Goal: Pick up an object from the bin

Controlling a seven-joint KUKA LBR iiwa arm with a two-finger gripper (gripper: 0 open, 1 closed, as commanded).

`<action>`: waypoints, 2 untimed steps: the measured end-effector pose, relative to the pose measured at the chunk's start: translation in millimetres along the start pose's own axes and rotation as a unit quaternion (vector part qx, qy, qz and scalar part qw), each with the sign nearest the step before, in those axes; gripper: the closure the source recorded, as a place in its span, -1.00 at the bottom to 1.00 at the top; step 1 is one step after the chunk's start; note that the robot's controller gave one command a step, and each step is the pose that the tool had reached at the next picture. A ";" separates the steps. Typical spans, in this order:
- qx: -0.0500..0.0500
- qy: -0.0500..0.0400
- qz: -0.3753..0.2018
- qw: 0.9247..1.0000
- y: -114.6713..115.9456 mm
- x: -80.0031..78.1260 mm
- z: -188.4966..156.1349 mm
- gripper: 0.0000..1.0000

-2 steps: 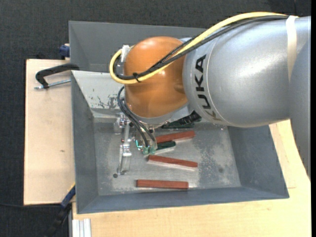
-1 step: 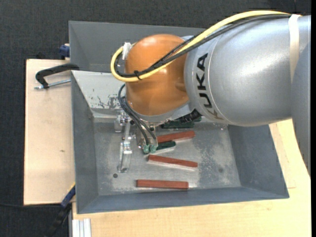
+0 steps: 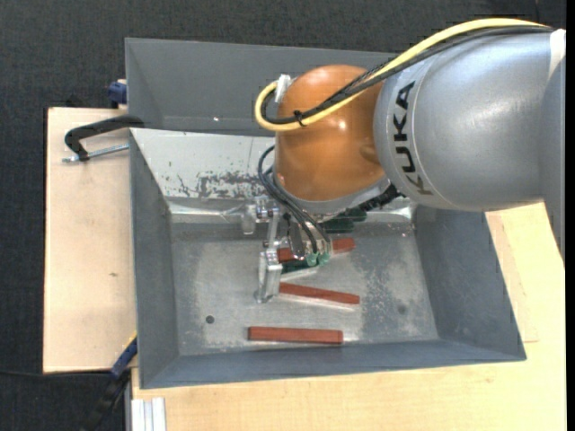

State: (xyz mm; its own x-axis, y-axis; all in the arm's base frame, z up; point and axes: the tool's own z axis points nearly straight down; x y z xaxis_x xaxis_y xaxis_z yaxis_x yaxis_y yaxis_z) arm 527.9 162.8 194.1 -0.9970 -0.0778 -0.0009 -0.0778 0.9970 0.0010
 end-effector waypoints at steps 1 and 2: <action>0.001 -0.001 0.010 1.000 -16.0 -13.9 6.7 -1.00; 0.000 -0.001 -0.069 0.998 -29.5 -13.2 24.3 -1.00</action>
Offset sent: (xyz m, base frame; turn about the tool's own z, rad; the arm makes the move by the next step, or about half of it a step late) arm 0.0137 -0.0747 -0.0547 -0.4770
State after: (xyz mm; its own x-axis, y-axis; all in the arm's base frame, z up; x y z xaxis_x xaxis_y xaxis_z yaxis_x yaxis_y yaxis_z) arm 543.4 134.5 169.7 -0.9769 -0.2137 -0.0021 -0.2138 0.9769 0.0017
